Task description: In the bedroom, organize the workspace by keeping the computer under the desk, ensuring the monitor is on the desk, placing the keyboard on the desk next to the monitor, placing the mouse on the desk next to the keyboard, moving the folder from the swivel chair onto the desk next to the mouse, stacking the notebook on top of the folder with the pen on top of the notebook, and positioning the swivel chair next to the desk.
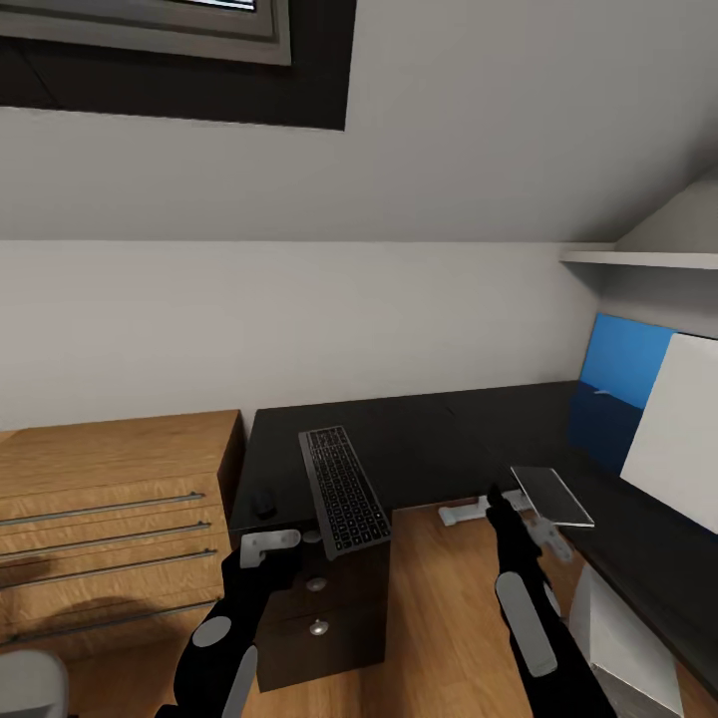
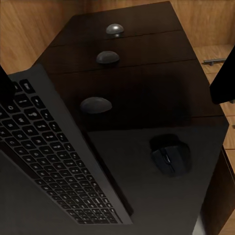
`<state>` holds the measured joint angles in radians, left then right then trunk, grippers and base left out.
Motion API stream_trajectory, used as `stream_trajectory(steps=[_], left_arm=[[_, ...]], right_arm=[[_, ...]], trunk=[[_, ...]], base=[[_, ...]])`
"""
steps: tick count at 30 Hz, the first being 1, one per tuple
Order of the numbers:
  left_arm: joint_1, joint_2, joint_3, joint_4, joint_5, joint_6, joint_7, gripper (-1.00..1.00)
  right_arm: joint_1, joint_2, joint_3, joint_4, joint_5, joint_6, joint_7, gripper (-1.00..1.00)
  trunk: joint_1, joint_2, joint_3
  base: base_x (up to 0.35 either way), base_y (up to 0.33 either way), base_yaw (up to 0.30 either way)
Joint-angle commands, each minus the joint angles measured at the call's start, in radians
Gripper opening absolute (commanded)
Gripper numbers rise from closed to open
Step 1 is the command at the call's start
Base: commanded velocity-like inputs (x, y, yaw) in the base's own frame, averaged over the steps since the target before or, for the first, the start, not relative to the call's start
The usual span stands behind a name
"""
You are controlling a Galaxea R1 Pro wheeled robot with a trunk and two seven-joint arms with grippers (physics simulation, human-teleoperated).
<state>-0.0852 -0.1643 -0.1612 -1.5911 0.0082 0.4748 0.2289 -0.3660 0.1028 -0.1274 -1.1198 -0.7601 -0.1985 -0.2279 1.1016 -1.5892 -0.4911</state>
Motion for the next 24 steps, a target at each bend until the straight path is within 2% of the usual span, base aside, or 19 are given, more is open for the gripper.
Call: stream_trajectory(steps=[1,2,4,8,9,11,12,14,15,16,17,19,20,22,24], left_arm=[[-0.001,0.000,-0.001,-0.001,0.001,0.005,0.006,1.00],[-0.001,0.000,-0.001,-0.001,0.001,0.005,0.006,1.00],[-0.001,0.000,-0.001,-0.001,0.001,0.005,0.006,1.00],[-0.001,0.000,-0.001,-0.001,0.001,0.005,0.006,1.00],[-0.001,0.000,-0.001,-0.001,0.001,0.005,0.006,1.00],[-0.001,0.000,-0.002,-0.001,0.002,0.005,0.006,1.00],[0.000,0.000,-0.003,-0.003,0.003,0.005,0.006,1.00],[0.001,0.000,-0.004,-0.010,0.004,0.005,0.006,1.00],[0.012,-0.001,-0.006,-0.019,0.005,0.006,0.005,1.00],[0.016,-0.001,-0.006,-0.021,0.006,0.006,0.004,1.00],[0.025,-0.001,-0.008,-0.024,0.010,0.015,0.001,1.00],[0.031,-0.002,-0.012,-0.027,0.030,0.064,-0.002,1.00],[0.031,-0.002,-0.014,-0.027,0.038,0.080,-0.003,1.00],[0.033,-0.001,-0.026,-0.028,0.080,0.141,-0.005,1.00],[0.034,-0.001,-0.030,-0.028,0.105,0.161,-0.005,1.00]], right_arm=[[-0.001,0.006,0.000,0.007,-0.010,-0.019,0.000,1.00],[-0.001,0.018,0.001,0.032,-0.011,-0.067,-0.001,1.00],[-0.001,0.025,0.001,0.056,-0.012,-0.121,-0.002,1.00],[-0.001,0.030,0.000,0.087,-0.018,-0.185,-0.003,1.00],[-0.001,0.031,0.000,0.092,-0.024,-0.193,-0.004,1.00],[-0.001,0.032,-0.003,0.105,-0.063,-0.210,-0.007,1.00],[-0.002,0.032,-0.005,0.113,-0.141,-0.226,-0.007,1.00],[-0.002,0.031,-0.006,0.116,-0.209,-0.238,-0.006,1.00],[-0.002,0.030,-0.007,0.117,-0.316,-0.256,-0.004,1.00],[-0.002,0.029,-0.007,0.117,-0.349,-0.262,-0.003,1.00],[-0.002,0.028,-0.008,0.114,-0.426,-0.274,0.002,1.00],[-0.002,0.028,-0.009,0.111,-0.481,-0.282,0.025,1.00],[-0.002,0.028,-0.009,0.110,-0.488,-0.283,0.034,1.00],[-0.002,0.028,-0.010,0.109,-0.507,-0.285,0.069,1.00],[-0.002,0.028,-0.011,0.109,-0.511,-0.286,0.083,1.00]], trunk=[[0.000,-0.001,-0.001],[0.000,-0.001,-0.001],[0.000,-0.001,-0.001],[0.000,-0.001,-0.001],[0.000,-0.001,-0.001],[0.000,-0.001,-0.001],[0.000,-0.001,-0.001],[0.000,-0.001,-0.001],[0.000,-0.001,-0.001],[0.000,-0.001,-0.001],[0.000,-0.001,-0.001],[0.000,-0.001,-0.001],[0.000,-0.001,-0.001],[0.000,-0.001,-0.001],[0.000,-0.001,-0.001]], base=[[0.000,0.000,0.000],[0.000,0.000,0.000],[0.000,0.000,0.000],[0.000,0.000,0.000],[0.000,0.000,0.000],[0.000,0.000,0.000],[0.000,0.000,0.000],[0.000,0.000,0.000],[0.000,0.000,0.000],[0.000,0.000,0.000],[0.000,0.000,0.000],[0.000,0.000,0.000],[0.000,0.000,0.000],[0.000,0.000,0.000],[0.000,0.000,0.000]])
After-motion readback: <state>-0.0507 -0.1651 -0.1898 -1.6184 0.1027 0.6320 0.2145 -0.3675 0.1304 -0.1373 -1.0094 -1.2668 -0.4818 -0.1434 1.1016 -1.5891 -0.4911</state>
